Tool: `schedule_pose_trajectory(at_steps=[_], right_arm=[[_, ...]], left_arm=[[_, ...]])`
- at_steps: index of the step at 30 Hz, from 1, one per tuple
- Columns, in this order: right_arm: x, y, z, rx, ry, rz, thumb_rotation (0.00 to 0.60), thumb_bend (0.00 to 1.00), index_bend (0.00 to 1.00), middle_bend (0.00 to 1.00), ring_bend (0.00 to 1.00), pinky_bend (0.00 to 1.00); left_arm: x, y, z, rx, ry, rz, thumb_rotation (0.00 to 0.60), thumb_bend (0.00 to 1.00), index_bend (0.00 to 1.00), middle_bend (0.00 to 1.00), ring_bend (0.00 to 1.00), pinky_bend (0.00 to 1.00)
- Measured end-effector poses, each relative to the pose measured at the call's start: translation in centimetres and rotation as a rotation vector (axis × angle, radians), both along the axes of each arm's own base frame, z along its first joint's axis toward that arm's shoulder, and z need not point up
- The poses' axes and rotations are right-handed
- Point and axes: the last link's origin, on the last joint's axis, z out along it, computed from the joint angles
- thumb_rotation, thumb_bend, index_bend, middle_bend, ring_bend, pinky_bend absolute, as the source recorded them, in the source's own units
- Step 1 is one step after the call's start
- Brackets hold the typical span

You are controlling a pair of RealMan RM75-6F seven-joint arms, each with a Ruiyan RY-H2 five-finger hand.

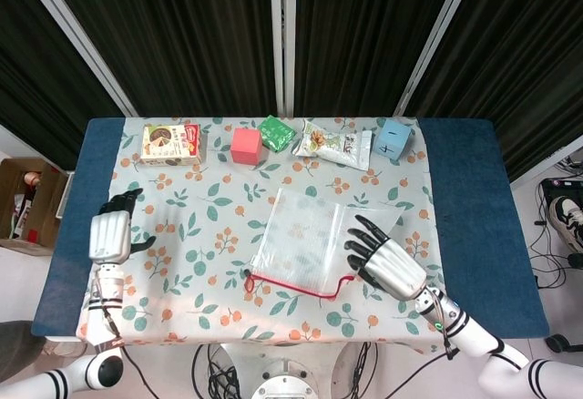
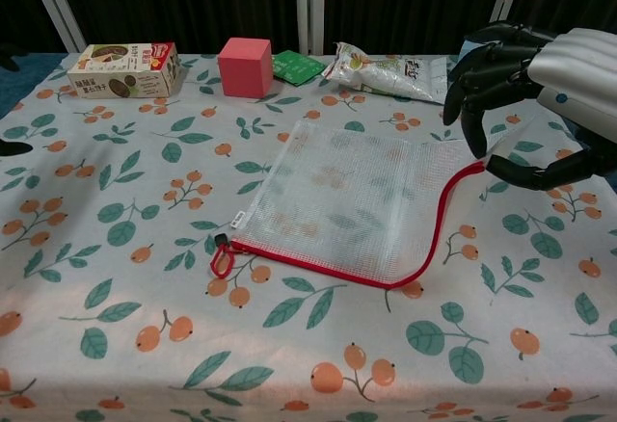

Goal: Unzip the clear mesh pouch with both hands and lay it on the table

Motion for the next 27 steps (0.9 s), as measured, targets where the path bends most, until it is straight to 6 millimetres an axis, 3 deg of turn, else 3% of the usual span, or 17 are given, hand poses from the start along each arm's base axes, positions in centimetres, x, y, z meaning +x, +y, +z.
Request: schedule_pose_trajectory(at_steps=[3,4,6,11,19,22,27], right_arm=[[-0.9,-0.3,-0.5,-0.007,0.042,-0.057,0.600,0.16,0.08,0.08,0.01,0.00],[-1.1,-0.3,-0.6,-0.004,0.051,-0.069,0.600,0.07,0.01,0.03,0.00,0.00],[-1.7,-0.3,-0.8,0.021,0.087,-0.131,0.600,0.00,0.00,0.00,0.00,0.00],[-2.1,0.3,-0.1,0.112,0.125,-0.248,0.600,0.00,0.00,0.00,0.00,0.00],[-3.6,1.7,4.5,0.198,0.198,-0.391,0.600,0.00,0.00,0.00,0.00,0.00],[-4.1,2.0,5.6,0.196,0.150,-0.429,0.600,0.00,0.00,0.01,0.00,0.00],[-5.0,2.5,7.4,0.188,-0.006,-0.532,0.600,0.02,0.04,0.12,0.00,0.00]], left_arm=[[-0.4,-0.1,0.4,0.006,0.005,0.005,0.600,0.02,0.16,0.19,0.19,0.27],[-0.6,-0.2,0.6,0.008,0.007,0.006,0.600,0.01,0.16,0.19,0.19,0.27],[-1.0,-0.3,1.1,0.011,0.009,0.008,0.600,0.01,0.16,0.19,0.19,0.27],[-1.6,-0.8,2.5,0.013,-0.015,0.004,0.600,0.01,0.16,0.19,0.18,0.26],[-3.2,-2.9,6.0,-0.003,-0.083,0.000,0.600,0.00,0.16,0.20,0.18,0.25],[-3.9,-3.9,7.2,0.010,-0.071,0.002,0.600,0.00,0.17,0.20,0.18,0.25],[-4.6,-5.4,8.9,0.039,0.024,-0.027,0.600,0.00,0.22,0.22,0.18,0.24]])
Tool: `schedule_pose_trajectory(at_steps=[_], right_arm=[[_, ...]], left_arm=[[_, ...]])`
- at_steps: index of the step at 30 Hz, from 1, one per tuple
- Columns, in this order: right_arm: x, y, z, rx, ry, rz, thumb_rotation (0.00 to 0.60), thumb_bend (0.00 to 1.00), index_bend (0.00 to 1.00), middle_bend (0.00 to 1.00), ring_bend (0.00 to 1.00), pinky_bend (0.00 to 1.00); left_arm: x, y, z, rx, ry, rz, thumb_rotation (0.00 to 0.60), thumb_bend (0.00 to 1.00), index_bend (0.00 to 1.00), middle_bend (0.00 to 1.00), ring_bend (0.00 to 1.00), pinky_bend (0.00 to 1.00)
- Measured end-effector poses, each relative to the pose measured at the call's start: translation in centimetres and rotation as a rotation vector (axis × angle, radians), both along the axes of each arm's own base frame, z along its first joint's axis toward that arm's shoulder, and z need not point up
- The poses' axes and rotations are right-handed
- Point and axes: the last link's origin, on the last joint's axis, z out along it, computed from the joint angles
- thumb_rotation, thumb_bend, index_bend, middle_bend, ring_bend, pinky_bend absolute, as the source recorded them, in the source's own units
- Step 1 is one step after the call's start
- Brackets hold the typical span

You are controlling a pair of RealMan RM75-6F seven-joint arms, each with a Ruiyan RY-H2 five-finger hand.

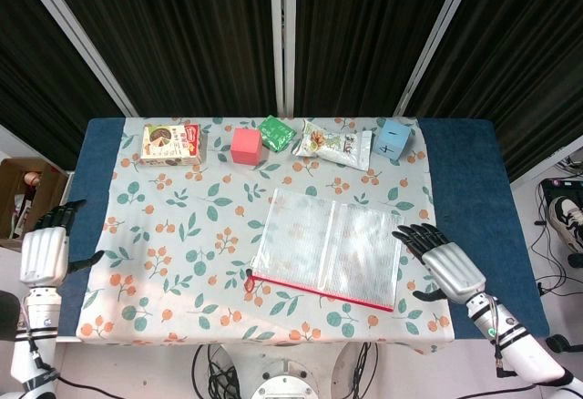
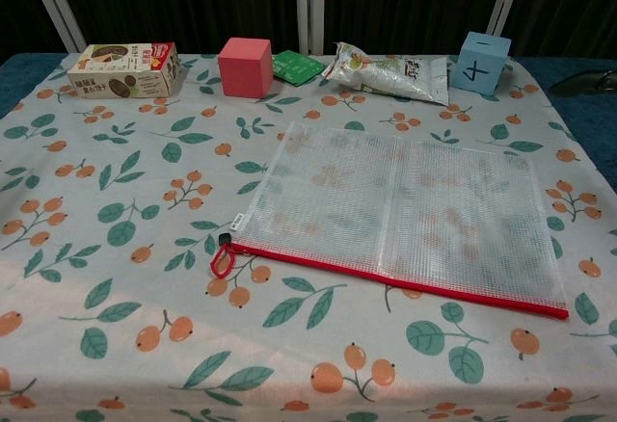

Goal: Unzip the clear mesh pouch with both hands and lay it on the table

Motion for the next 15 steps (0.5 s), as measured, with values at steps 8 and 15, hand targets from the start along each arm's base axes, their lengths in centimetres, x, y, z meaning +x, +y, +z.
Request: schedule_pose_trajectory(at_steps=[8,15], right_arm=[[-2.3,1.5,3.1,-0.255,-0.107,-0.131,0.600,0.04,0.04,0.10,0.00,0.00],[-5.0,4.5,4.5,-0.370,-0.166,-0.174,0.600,0.04,0.04,0.09,0.00,0.00]], left_arm=[[-0.4,-3.4,1.6,0.003,0.137,-0.021,0.600,0.00,0.23,0.22,0.18,0.21],[-0.7,-7.2,2.2,0.015,0.135,0.005,0.600,0.00,0.23,0.22,0.18,0.21]])
